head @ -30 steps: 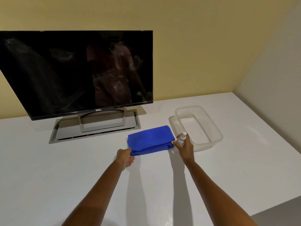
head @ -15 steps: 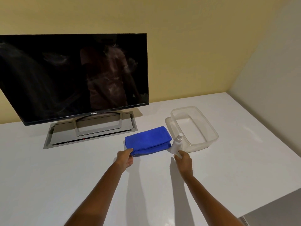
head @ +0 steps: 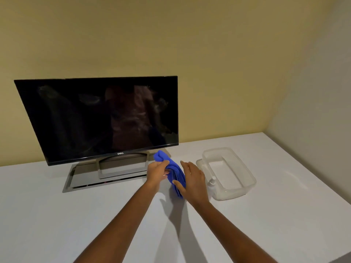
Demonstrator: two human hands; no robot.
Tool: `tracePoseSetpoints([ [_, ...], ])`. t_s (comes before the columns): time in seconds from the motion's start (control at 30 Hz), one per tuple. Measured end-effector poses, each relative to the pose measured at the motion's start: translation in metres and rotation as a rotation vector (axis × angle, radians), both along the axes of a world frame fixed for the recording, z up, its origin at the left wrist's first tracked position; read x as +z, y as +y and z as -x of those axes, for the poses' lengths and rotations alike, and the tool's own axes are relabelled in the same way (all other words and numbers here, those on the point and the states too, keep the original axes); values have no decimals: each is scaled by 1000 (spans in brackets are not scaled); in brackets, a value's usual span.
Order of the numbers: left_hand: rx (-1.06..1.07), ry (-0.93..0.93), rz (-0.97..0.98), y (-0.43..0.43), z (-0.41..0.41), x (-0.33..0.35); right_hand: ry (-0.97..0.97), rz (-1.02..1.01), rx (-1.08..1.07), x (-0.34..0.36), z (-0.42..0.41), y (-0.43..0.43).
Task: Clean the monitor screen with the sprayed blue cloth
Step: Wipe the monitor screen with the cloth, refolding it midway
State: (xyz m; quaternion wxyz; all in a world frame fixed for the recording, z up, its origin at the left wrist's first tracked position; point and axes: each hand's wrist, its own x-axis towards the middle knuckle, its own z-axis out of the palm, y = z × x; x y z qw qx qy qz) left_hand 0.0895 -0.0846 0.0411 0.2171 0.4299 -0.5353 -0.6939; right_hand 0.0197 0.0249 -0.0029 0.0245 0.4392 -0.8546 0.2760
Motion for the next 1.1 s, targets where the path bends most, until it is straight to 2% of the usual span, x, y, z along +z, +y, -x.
tracePoseSetpoints([
  [0.1, 0, -12, 147, -1, 2, 18, 24, 23, -42, 17, -2, -21],
  [0.3, -17, 35, 410, -15, -4, 53, -13, 307, -60, 61, 2, -43],
  [0.37, 71, -16, 573, -26, -10, 61, -128, 419, 1, 77, 7, -48],
  [0.47, 152, -80, 744, -44, -19, 71, -395, 461, 130, 102, 19, -53],
  [0.57, -13, -60, 687, -58, -24, 84, -707, 511, 298, 122, 34, -58],
  [0.63, -62, -31, 668, -64, -24, 90, -825, 518, 357, 130, 40, -62],
  [0.7, 2, -14, 683, -66, -25, 95, -775, 485, 354, 131, 42, -68],
  [0.83, 153, -67, 750, -64, -24, 98, -400, 546, 259, 121, 30, -77],
  [0.93, 166, -57, 771, -62, -26, 100, -142, 488, 357, 115, 16, -83],
  [1.0, 150, -31, 782, -64, -28, 105, -91, 389, 427, 112, 8, -91],
  [1.1, 125, 29, 755, -71, -31, 114, -220, 387, 470, 112, -5, -105],
])
